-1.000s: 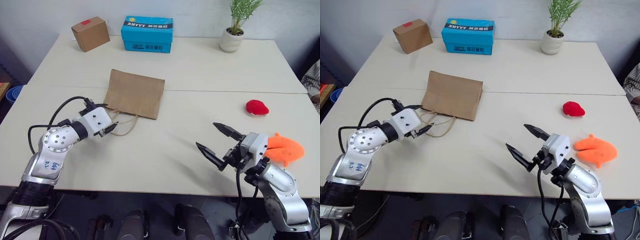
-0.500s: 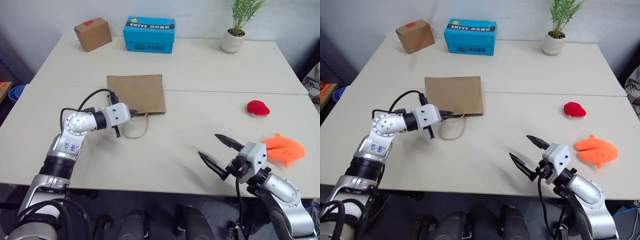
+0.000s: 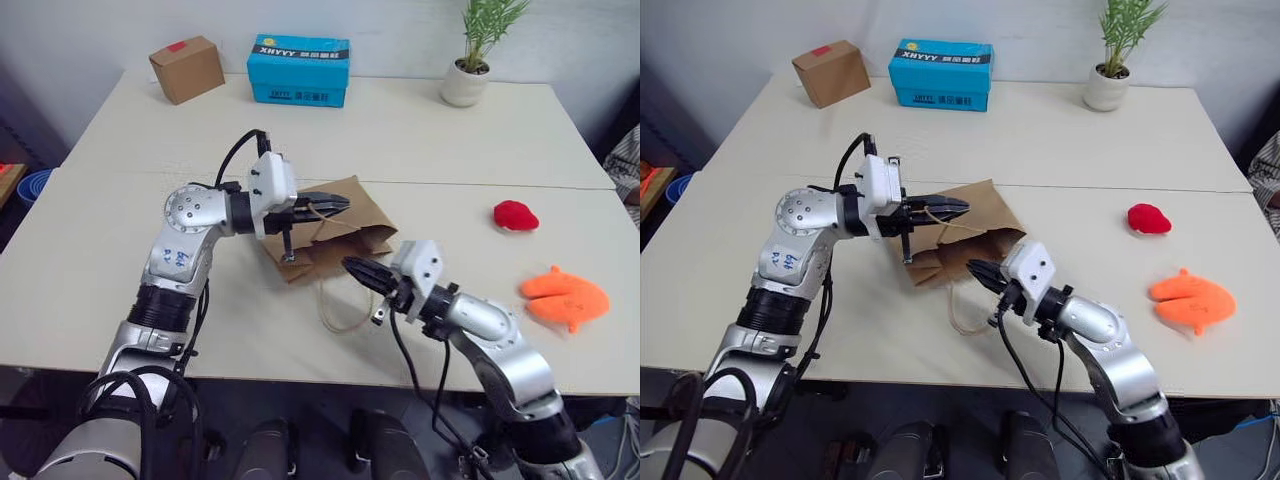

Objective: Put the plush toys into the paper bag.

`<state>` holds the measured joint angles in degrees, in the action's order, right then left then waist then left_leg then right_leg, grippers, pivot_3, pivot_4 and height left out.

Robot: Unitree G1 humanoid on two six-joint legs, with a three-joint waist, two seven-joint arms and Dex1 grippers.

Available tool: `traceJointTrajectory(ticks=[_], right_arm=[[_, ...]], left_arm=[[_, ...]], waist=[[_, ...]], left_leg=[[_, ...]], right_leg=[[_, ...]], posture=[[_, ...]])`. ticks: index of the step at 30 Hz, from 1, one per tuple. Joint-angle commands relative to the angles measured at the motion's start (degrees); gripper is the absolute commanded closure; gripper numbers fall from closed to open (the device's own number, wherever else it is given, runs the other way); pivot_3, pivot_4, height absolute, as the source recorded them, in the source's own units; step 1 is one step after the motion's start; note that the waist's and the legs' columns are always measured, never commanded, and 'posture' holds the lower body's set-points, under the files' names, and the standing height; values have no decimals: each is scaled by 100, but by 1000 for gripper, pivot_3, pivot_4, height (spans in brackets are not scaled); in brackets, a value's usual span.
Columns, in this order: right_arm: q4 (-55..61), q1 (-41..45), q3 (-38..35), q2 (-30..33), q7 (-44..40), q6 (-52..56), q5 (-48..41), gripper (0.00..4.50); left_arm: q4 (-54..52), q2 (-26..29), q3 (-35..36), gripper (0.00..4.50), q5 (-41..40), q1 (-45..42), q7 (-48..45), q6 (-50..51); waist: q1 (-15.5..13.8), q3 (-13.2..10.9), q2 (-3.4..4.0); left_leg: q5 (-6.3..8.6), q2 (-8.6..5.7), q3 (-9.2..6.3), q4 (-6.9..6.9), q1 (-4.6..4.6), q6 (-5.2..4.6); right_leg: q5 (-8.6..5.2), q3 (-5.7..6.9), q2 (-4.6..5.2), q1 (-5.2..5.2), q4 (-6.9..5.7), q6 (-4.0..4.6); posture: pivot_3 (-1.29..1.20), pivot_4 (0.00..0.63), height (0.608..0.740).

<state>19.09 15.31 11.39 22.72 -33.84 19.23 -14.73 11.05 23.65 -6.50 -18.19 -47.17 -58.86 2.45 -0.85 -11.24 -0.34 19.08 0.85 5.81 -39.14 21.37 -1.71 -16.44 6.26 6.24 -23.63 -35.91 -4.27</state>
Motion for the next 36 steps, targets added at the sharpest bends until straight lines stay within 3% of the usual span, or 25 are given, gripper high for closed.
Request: traceJointTrajectory(ticks=[1,12,21,26,32,36], right_arm=[[-285,288,85,-231,294,89,279,4478],[-1488,858,328,-842,817,177,1074,4478],[-1354,494,365,-761,895,503,1392,4478],[-1238,251,335,-597,844,771,1434,4478],[-1087,208,210,-632,844,716,1317,4478],[-703,57,28,-696,493,394,839,4478]], left_arm=[[-439,-194,133,4500,-277,-136,181,345],[-789,-667,429,4500,-697,-263,715,1238],[-251,-874,1180,4500,-1279,-878,1093,1706],[-153,-998,1670,4500,-2011,-1231,1169,2216],[-464,-975,1061,4500,-1624,-763,797,2053],[-571,-1261,883,4500,-1462,-265,1052,1833]], waist=[[0,0,0],[93,0,0],[89,0,0],[87,0,-1],[91,2,-2],[86,1,-2]], left_leg=[[-1,-1,-3,-2,3,-1],[-2,1,-16,-4,11,1],[-3,2,-19,-3,11,3],[-3,0,-23,-3,11,4],[-4,-3,-25,-3,3,5],[-5,-3,-24,-3,4,6]], right_leg=[[0,0,0,0,0,-1],[0,1,4,-1,0,-1],[0,2,7,0,2,-1],[0,4,8,1,3,-1],[0,5,0,12,4,-2],[0,4,-3,11,5,-2]], posture=[[0,150,740],[0,150,740],[0,150,740],[0,150,740],[0,150,740],[0,150,740]])
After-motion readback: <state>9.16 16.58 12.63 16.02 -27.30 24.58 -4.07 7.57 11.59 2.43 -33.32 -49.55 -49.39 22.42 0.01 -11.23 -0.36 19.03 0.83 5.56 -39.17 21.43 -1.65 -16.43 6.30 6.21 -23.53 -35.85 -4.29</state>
